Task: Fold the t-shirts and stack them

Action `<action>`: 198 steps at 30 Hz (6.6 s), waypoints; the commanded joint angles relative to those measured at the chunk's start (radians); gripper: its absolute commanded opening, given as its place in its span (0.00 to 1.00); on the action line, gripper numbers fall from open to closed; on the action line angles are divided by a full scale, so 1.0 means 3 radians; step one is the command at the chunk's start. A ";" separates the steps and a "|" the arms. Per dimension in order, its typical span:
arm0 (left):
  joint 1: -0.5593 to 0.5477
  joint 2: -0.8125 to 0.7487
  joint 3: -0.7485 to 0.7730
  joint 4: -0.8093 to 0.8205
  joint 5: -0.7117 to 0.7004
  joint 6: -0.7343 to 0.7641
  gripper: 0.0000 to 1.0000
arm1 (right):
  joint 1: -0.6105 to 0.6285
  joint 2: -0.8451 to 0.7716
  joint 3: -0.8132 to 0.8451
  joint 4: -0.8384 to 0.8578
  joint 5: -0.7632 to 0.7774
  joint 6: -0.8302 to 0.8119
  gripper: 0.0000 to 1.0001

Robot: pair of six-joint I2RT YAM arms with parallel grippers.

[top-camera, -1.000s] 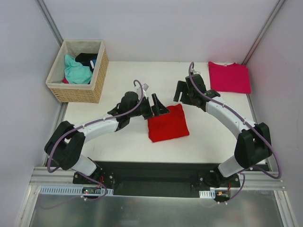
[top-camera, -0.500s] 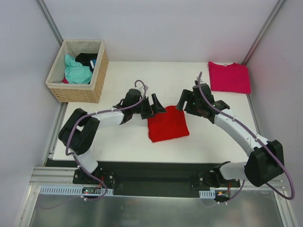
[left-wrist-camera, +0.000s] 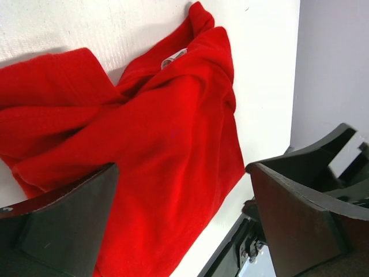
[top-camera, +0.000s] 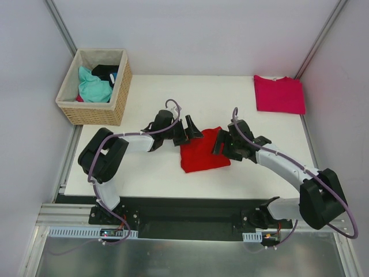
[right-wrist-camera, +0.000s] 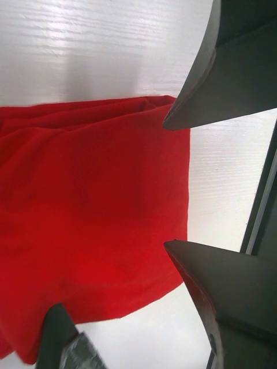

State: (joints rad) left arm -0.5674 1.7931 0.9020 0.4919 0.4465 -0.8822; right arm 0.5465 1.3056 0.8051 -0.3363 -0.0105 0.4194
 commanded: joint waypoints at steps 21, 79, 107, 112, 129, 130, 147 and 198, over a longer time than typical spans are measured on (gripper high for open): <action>0.0148 -0.0250 -0.0210 0.0063 0.0092 0.0102 0.99 | 0.0121 -0.0159 -0.0445 0.0145 0.0127 0.0049 0.80; 0.0403 -0.1309 -0.0823 -0.0402 0.0363 0.0154 0.99 | -0.2128 0.3483 0.3710 -0.0337 -0.0420 -0.0003 0.97; 0.0322 -0.2822 -0.1401 -0.1015 0.0097 0.0077 0.99 | -0.0942 0.1724 0.1709 0.0078 0.0444 0.0351 0.96; 0.0189 -0.2960 -0.1335 -0.1123 0.0061 0.0093 0.99 | -0.0774 0.1120 0.1663 -0.0151 0.0735 -0.0021 0.96; -0.0445 -0.2444 -0.1841 -0.0556 -0.0455 -0.0409 0.99 | -0.0441 -0.0379 0.0246 -0.0280 0.0736 -0.0258 0.96; -0.0445 -0.2403 -0.1871 -0.0510 -0.0471 -0.0419 0.99 | -0.0441 -0.0404 0.0241 -0.0285 0.0720 -0.0258 0.96; -0.0450 -0.0665 -0.1882 0.1330 -0.0308 -0.0731 0.99 | -0.0456 -0.0481 0.0267 -0.0382 0.0761 -0.0411 0.96; -0.0282 -0.1323 -0.2091 0.0499 -0.0470 -0.0619 0.00 | -0.0702 0.0693 0.0108 0.0915 -0.0777 -0.0084 0.97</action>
State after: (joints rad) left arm -0.6781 1.5387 0.3092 0.7956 0.3695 -1.1248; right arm 0.3405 1.4223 0.8223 -0.2371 -0.0811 0.3412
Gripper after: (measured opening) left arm 0.040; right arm 0.966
